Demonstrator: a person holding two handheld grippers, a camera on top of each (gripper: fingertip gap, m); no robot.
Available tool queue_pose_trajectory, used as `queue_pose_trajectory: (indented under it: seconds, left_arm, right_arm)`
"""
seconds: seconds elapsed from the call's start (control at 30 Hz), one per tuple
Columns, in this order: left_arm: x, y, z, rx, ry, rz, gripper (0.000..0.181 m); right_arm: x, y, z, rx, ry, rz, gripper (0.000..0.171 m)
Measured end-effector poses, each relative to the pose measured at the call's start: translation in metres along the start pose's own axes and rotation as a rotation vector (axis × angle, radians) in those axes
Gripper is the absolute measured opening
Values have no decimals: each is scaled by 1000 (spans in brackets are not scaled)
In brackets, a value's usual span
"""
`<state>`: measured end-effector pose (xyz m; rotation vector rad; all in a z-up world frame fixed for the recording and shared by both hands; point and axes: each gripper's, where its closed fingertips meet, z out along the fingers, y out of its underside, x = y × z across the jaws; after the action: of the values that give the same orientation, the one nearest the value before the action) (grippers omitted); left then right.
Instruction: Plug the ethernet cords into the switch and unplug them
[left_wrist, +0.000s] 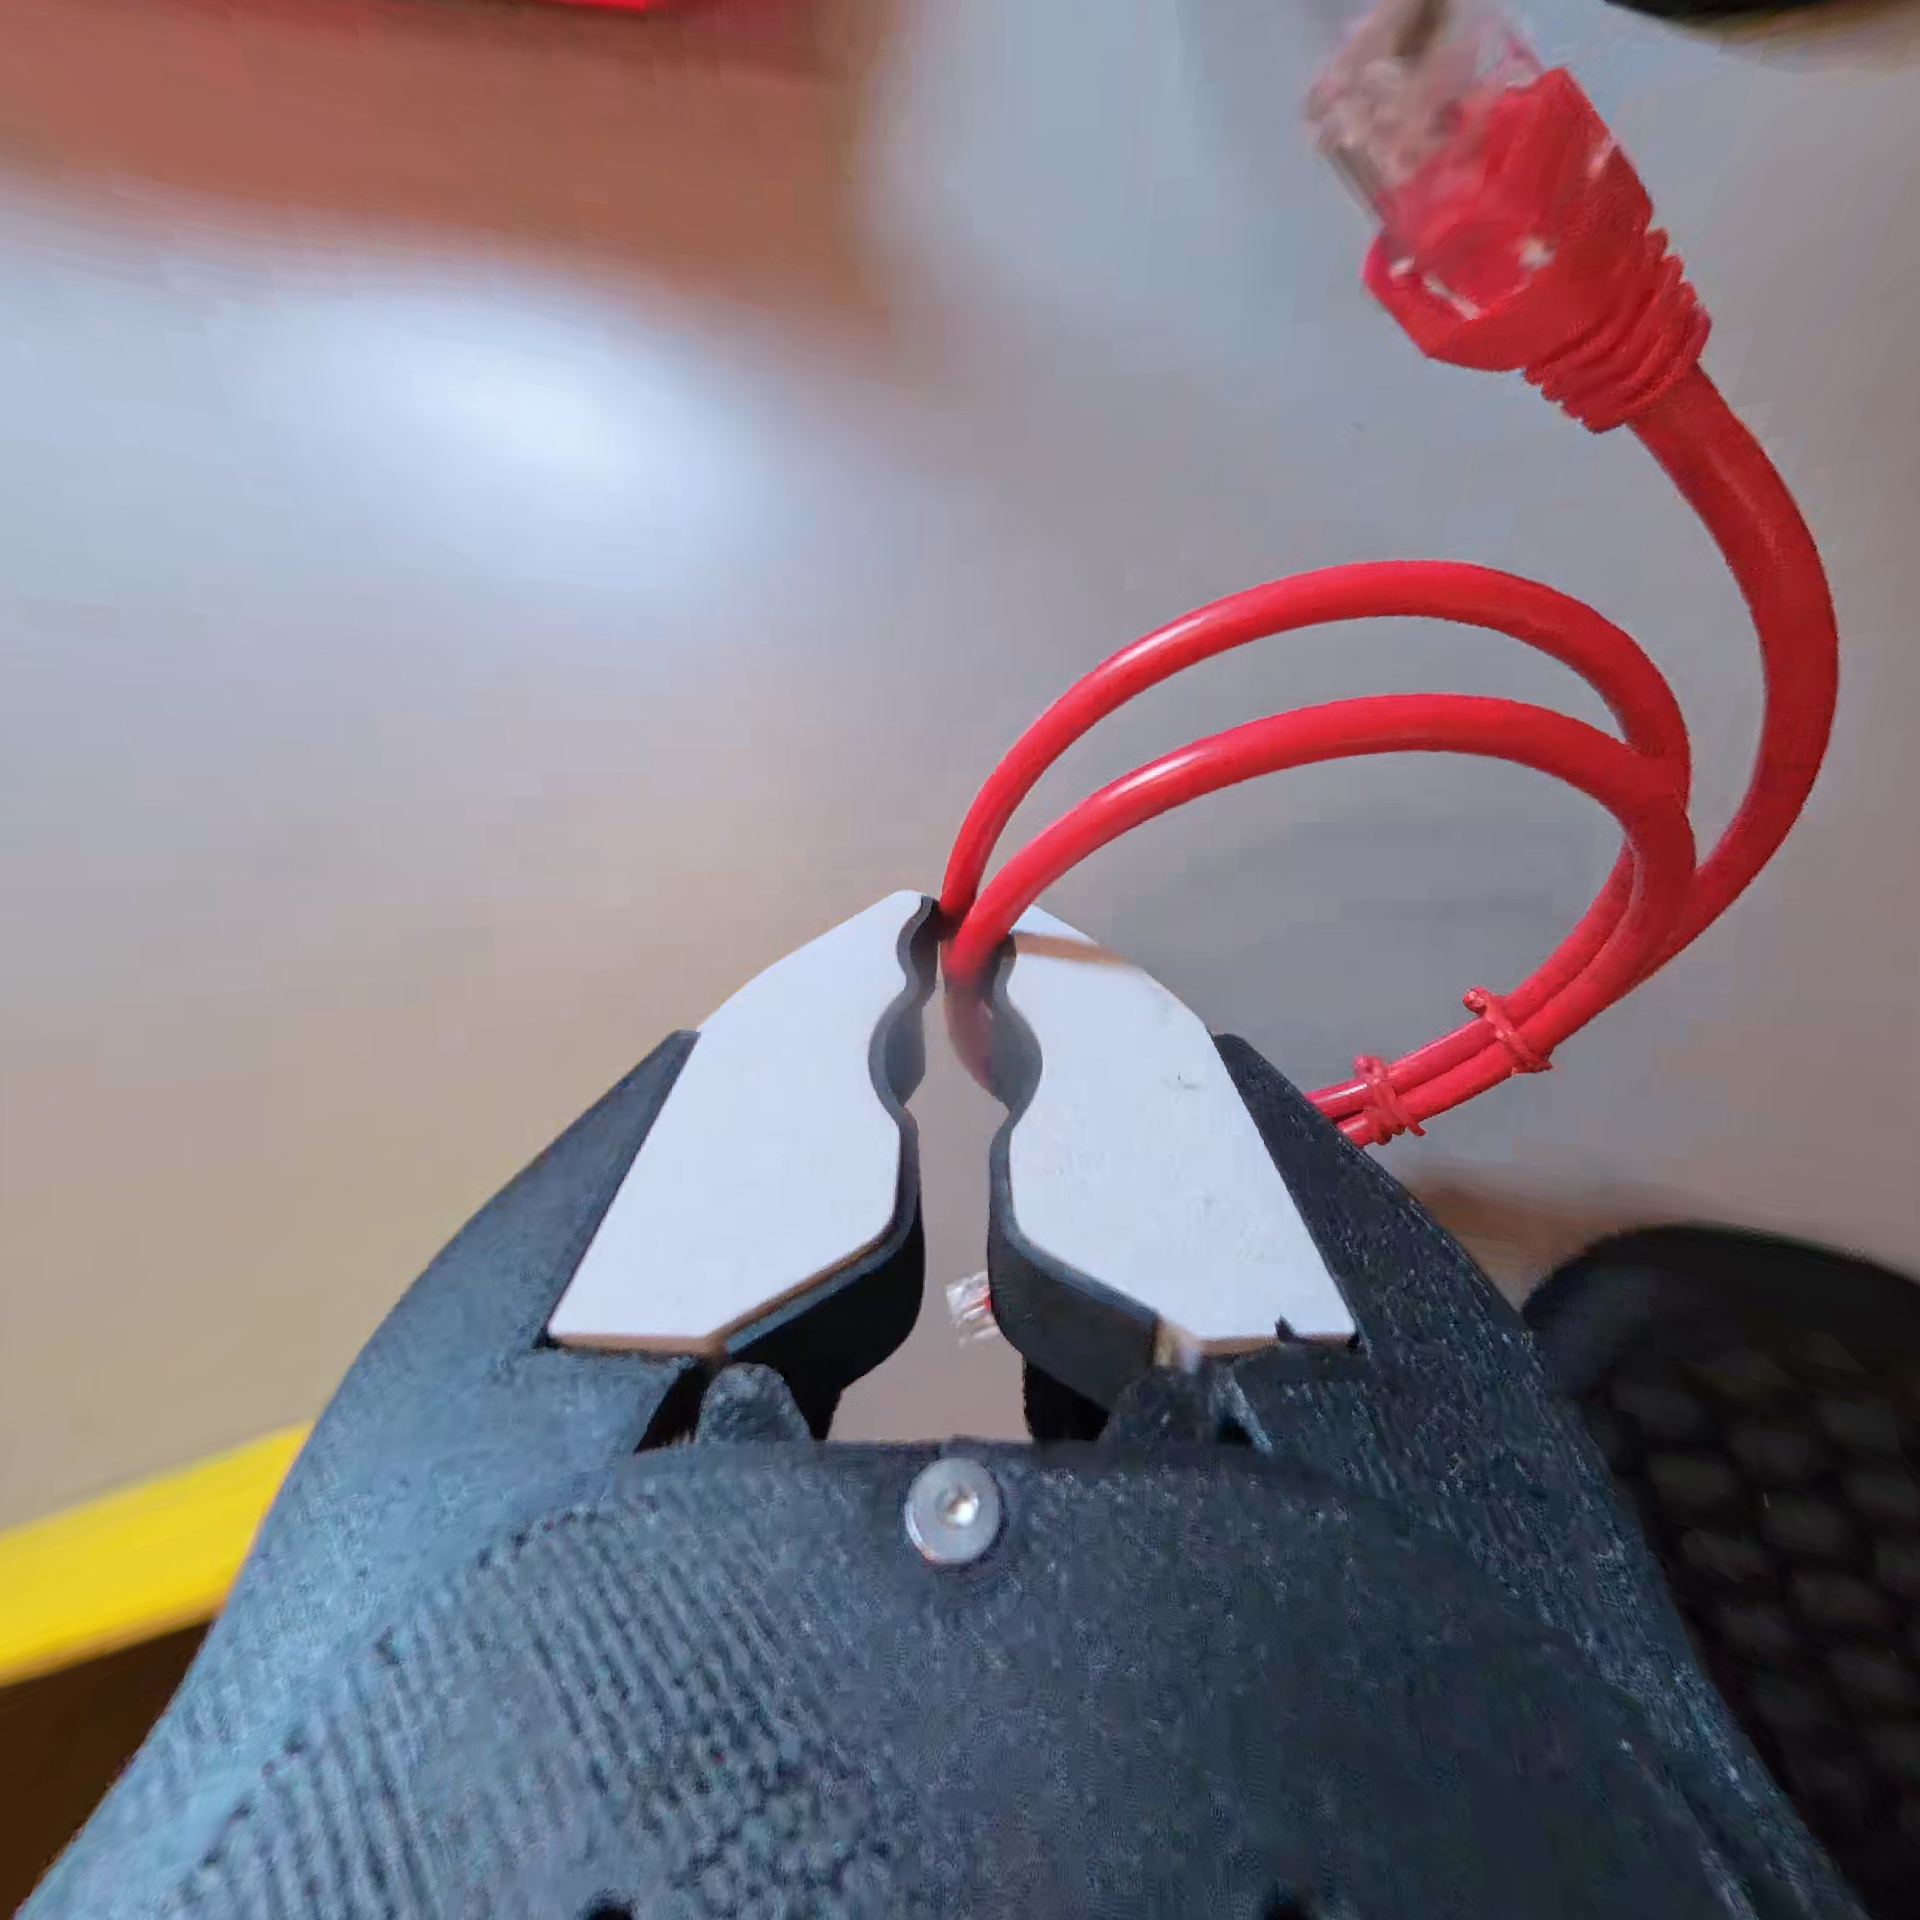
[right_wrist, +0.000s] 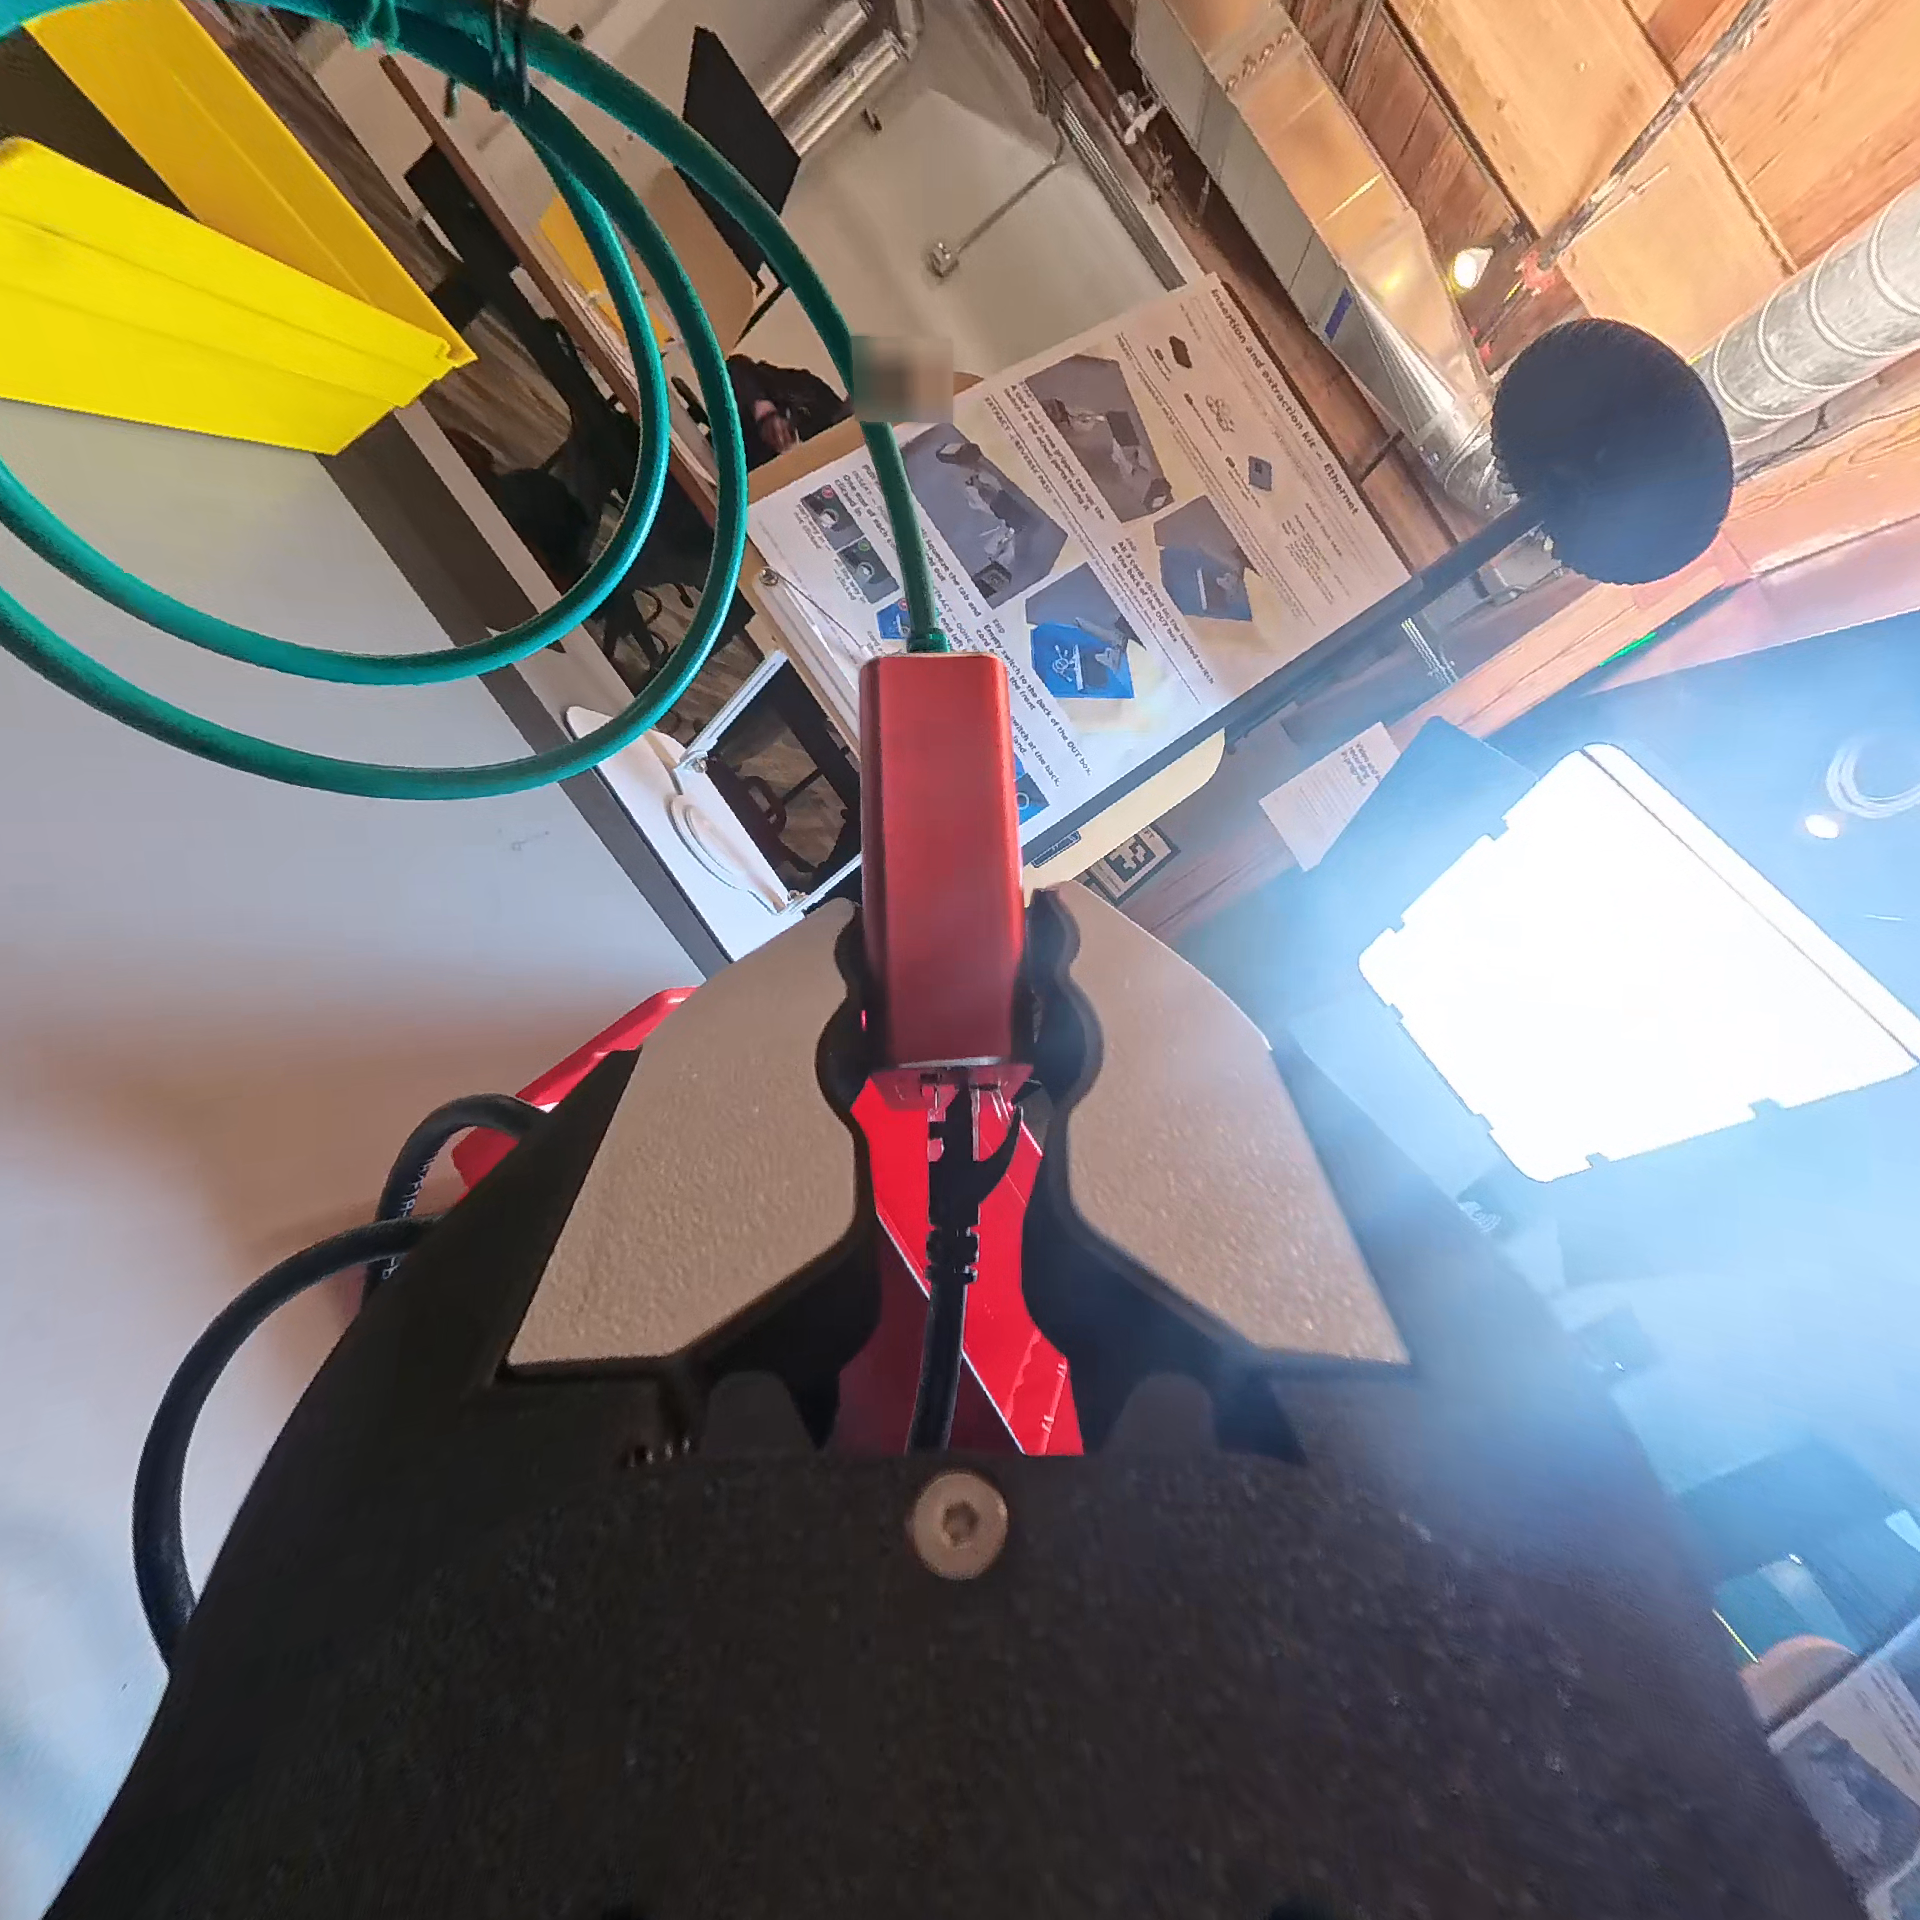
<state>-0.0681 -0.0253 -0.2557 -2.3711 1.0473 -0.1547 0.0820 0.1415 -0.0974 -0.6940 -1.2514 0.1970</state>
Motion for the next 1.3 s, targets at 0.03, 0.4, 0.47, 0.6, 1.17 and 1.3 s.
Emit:
queue_pose_trajectory:
  seconds: [0.03, 0.4, 0.47, 0.6, 1.17, 1.3]
  left_arm:
    - [10, 0, 6, -7, 57, 27, 10]
    - [-23, 3, -55, 220, -287, -405, 35]
    - [-19, 27, -59, 213, -370, -541, 36]
    - [7, 60, -39, 249, -372, -821, 37]
    - [40, 3, 20, 152, 139, 34, 13]
    - [35, -12, 32, 140, 121, 9, 14]
  right_arm:
    - [1, 0, 0, -1, 3, 1, 29]
    - [-2, 8, 2, -12, -3, 19, 29]
    - [-5, 8, 3, -10, -10, 19, 29]
    - [-7, 6, 3, -3, -17, 16, 29]
    - [-12, 6, 2, 0, -33, 20, 28]
    - [-17, 7, 3, -4, -44, -1, 28]
